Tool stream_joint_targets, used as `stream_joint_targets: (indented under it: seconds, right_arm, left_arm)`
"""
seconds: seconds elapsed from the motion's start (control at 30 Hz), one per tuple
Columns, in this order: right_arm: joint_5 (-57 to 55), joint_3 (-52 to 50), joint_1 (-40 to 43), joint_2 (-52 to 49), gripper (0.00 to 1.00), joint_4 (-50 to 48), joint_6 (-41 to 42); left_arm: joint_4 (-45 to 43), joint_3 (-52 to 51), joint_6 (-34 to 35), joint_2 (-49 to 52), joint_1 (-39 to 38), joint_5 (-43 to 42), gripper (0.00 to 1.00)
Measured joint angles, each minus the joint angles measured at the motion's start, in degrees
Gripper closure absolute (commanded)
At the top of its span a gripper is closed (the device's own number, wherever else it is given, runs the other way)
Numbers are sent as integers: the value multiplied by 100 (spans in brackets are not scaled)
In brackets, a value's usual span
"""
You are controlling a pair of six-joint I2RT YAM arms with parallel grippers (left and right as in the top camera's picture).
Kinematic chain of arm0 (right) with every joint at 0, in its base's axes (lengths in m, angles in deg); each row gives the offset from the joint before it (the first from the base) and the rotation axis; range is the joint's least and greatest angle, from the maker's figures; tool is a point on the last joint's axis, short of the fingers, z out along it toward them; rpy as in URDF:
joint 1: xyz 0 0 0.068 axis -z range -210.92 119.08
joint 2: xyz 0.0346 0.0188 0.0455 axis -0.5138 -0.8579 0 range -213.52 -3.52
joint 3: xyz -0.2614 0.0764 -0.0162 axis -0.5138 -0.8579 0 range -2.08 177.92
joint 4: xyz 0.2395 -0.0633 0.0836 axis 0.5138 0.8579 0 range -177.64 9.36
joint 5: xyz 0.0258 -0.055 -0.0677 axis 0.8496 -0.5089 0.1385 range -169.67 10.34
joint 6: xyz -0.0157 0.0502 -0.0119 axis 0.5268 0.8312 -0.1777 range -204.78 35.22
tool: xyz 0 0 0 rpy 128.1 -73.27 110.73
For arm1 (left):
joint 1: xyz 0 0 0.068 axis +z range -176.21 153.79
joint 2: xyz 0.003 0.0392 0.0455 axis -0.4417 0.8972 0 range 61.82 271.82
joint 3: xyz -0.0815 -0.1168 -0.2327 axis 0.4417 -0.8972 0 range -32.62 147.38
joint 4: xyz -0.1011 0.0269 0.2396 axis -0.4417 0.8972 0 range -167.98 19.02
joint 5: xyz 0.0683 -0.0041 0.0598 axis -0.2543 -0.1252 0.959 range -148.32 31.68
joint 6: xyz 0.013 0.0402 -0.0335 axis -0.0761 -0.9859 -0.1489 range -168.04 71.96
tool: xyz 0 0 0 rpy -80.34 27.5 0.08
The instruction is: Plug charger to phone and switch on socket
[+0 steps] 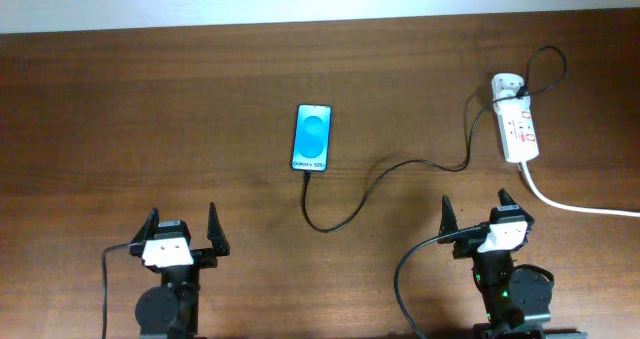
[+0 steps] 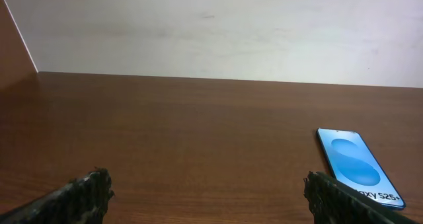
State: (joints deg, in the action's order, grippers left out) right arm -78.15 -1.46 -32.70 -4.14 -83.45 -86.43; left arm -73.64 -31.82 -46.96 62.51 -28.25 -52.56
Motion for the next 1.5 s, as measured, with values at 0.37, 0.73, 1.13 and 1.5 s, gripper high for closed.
stream_joint_targets:
  seconds: [0.37, 0.73, 1.13, 1.5]
  right_arm:
    - [-2, 0, 0, 0, 2, 0, -2]
    - [-24, 0, 256, 0, 2, 0, -2]
    - [-24, 0, 256, 0, 2, 0, 0]
    - [-24, 0, 256, 0, 2, 0, 0]
  left_arm:
    - [0, 0, 0, 0, 0, 0, 1]
    - [0, 0, 0, 0, 0, 0, 1]
    - [-2, 0, 0, 0, 0, 0, 1]
    - [0, 0, 0, 0, 0, 0, 1]
